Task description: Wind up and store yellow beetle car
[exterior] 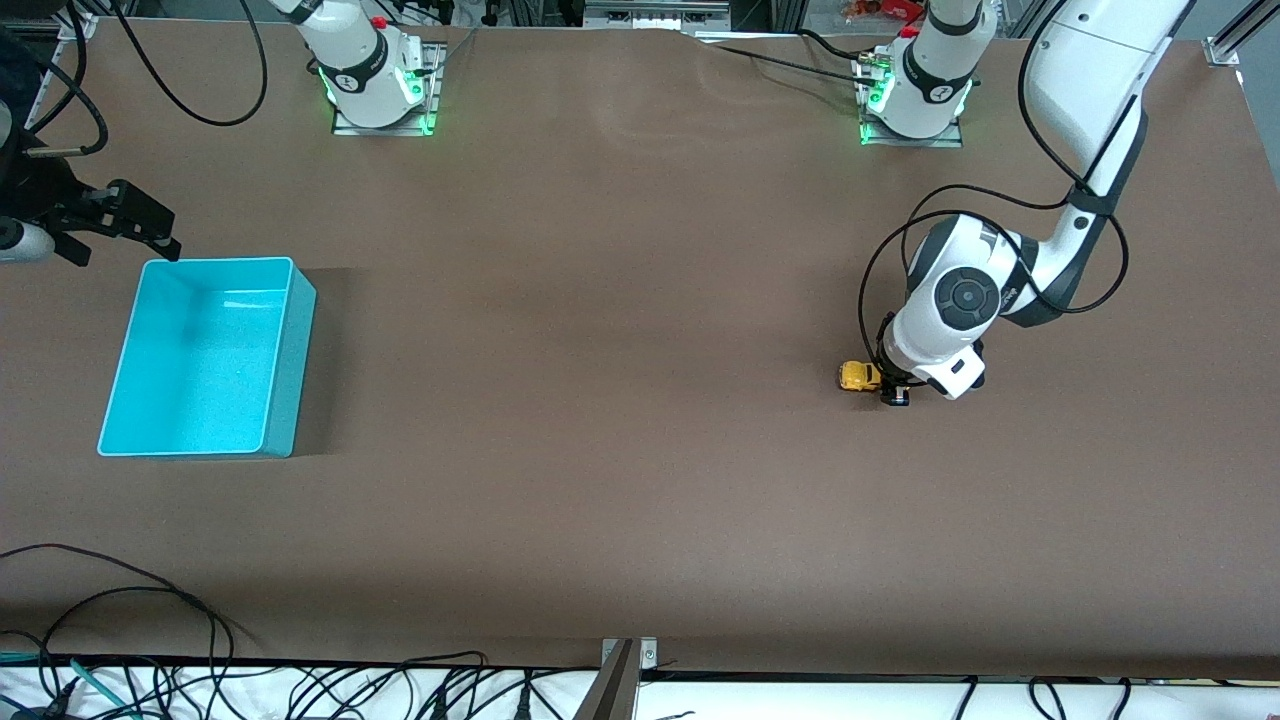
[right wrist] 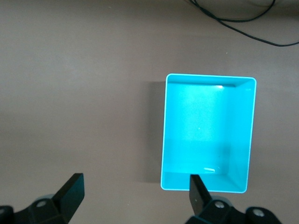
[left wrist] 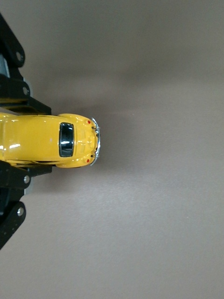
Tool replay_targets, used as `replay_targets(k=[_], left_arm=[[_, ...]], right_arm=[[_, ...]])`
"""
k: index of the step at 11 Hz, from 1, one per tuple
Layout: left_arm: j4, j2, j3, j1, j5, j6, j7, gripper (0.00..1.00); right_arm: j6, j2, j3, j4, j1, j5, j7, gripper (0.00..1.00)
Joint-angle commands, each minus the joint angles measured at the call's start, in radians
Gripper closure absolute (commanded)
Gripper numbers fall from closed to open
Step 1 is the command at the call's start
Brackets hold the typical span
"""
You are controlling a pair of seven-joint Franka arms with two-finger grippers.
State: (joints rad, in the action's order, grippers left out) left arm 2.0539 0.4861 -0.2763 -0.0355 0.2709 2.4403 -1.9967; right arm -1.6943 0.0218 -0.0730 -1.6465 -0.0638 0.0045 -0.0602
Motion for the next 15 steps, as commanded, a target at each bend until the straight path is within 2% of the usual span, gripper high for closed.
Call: replay_targets(k=[1, 6, 10, 15], left_arm=[[-0.009, 0.011, 0.002, -0.011, 0.053, 0.011, -0.057, 1.00], [-0.008, 0.032, 0.032, -0.036, 0.069, 0.055, -0.116, 1.00], [-0.006, 0.083, 0.035, -0.078, 0.148, 0.107, -0.122, 1.00], [-0.005, 0.106, 0.036, -0.196, 0.283, 0.120, -0.129, 1.00]], right_arm=[[0.024, -0.002, -0.002, 0.022, -0.005, -0.009, -0.012, 0.00], [0.024, -0.002, -0.002, 0.022, -0.005, -0.009, -0.012, 0.00], [0.024, -0.002, -0.002, 0.022, -0.005, -0.009, -0.012, 0.00], [0.024, -0.002, -0.002, 0.022, -0.005, -0.009, -0.012, 0.00]])
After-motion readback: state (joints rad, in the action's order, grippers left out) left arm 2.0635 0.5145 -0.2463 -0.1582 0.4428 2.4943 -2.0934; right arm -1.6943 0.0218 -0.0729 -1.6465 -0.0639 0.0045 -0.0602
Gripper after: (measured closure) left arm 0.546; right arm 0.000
